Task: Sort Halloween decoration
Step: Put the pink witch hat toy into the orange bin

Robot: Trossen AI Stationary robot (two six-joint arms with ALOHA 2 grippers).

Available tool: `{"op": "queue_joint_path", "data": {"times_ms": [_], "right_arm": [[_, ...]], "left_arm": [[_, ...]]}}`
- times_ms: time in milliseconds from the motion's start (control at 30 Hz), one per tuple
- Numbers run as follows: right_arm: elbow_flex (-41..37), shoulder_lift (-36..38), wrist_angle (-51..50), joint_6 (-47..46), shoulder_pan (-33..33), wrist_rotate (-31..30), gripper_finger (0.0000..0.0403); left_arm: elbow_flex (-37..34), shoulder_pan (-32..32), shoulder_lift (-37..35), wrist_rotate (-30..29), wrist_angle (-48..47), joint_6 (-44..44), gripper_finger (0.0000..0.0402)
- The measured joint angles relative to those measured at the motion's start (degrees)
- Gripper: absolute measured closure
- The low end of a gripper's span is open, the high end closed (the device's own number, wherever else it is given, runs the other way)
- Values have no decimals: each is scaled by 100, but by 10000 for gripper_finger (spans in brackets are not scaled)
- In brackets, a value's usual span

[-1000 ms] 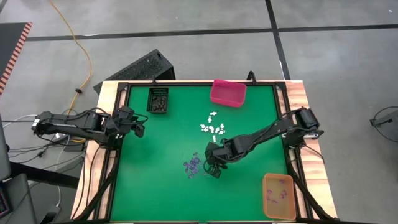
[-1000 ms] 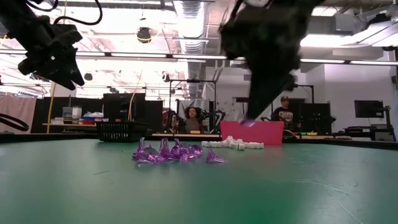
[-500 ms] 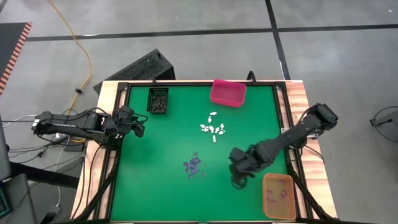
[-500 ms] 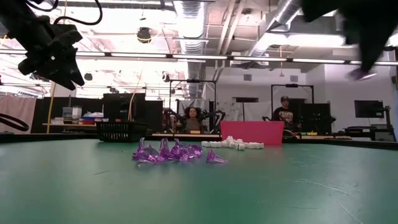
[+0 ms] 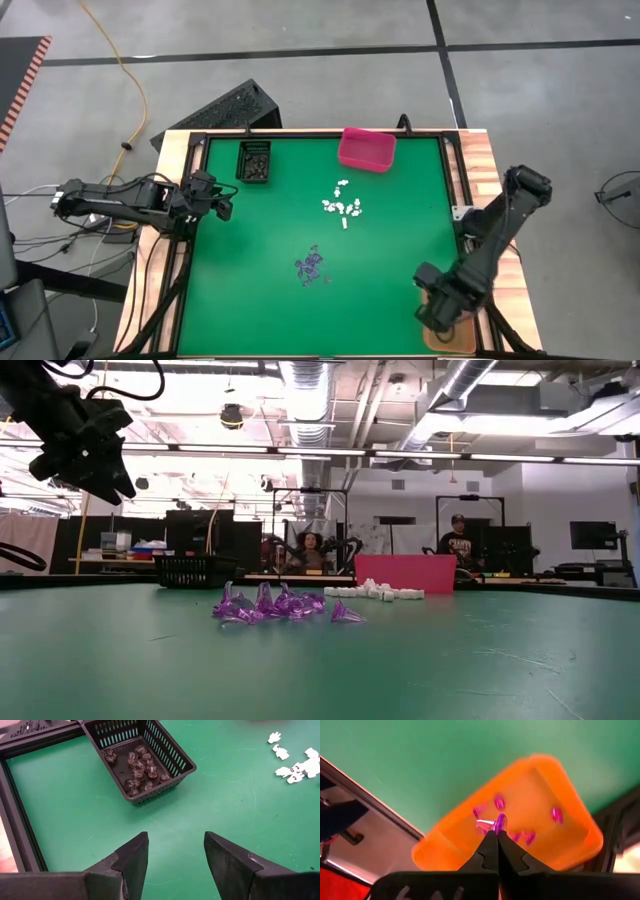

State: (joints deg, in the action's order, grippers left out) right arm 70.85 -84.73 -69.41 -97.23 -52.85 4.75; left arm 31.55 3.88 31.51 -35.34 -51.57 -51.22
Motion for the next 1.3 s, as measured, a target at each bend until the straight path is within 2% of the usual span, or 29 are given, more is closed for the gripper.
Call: {"op": "queue_joint_path", "data": {"times_ms": [167,267,400,500,733,867,1067,1300], "right_arm": [[0,0,-1,-897,-572,143,388],[0,0,3,-1253,-798,142,361],[0,0,-1,-1384,-943,141,315],[0,0,-18,-1386,-943,140,297],[0,0,-171,-1381,-929,88,286],[0,2,-178,-1321,-780,-282,286],[0,2,-7,-435,-124,-856,285],[0,2,939,1574,1074,-1370,285]], "left_arm": [[0,0,-2,-1,0,-2,219],[0,-2,0,-1,2,-4,219],[0,-2,-2,-1,2,-55,219],[0,-2,0,1,2,-57,219],[0,-2,0,16,2,-196,219],[0,0,0,129,2,-219,219],[0,0,0,478,2,-247,219],[0,0,0,984,2,-308,219]]}}
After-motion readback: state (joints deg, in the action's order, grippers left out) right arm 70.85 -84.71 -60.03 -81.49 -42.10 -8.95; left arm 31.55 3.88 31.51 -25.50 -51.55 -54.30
